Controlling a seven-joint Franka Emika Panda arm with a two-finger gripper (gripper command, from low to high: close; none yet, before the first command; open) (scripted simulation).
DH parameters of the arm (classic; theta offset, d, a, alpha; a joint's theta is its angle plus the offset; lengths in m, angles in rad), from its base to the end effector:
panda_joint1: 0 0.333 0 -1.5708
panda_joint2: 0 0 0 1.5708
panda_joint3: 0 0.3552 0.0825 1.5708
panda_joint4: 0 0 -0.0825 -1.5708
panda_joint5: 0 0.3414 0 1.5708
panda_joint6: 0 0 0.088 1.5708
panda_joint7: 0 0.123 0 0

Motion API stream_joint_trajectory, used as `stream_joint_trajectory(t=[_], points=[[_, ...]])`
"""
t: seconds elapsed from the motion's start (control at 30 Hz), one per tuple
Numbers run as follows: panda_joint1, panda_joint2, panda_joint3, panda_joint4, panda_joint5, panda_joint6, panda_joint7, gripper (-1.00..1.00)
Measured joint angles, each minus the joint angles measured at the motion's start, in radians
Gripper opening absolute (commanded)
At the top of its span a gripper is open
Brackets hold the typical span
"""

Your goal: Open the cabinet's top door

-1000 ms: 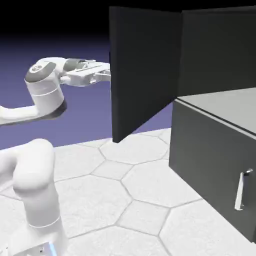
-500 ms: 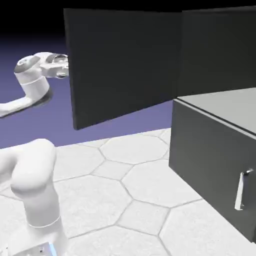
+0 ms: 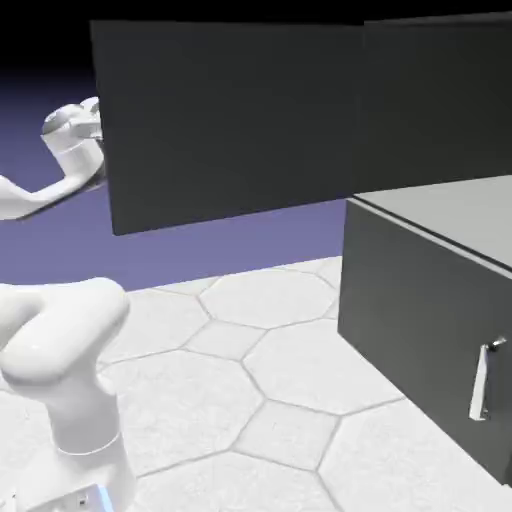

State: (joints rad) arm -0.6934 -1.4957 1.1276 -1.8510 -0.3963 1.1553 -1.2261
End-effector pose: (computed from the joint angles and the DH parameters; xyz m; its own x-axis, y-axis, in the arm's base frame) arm 0.0898 0.3931 0.5814 0.7045 0.0593 -0.7072 0.7047 0.0593 0.7070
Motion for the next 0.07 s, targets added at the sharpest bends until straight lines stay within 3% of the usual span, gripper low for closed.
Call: stream_joint_trajectory(t=[0.07], points=[[-0.050, 0.003, 0.011, 0.072, 0.002, -0.050, -0.015, -1.00]])
